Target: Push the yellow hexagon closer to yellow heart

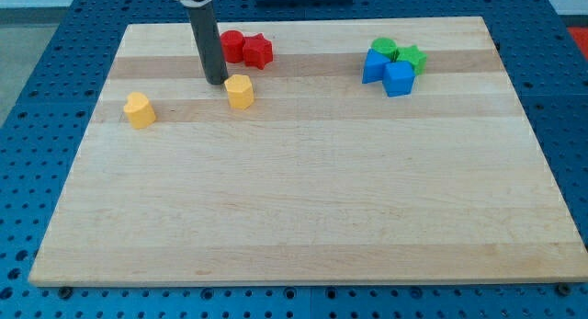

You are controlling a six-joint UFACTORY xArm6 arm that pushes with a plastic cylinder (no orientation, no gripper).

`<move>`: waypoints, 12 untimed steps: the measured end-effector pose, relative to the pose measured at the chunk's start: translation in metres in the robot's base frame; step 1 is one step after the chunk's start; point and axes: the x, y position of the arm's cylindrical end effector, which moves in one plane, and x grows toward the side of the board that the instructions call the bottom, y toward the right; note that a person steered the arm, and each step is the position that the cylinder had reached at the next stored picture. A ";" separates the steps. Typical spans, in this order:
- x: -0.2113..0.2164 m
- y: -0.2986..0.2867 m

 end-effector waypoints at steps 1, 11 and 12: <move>-0.013 0.023; 0.033 0.000; 0.034 -0.008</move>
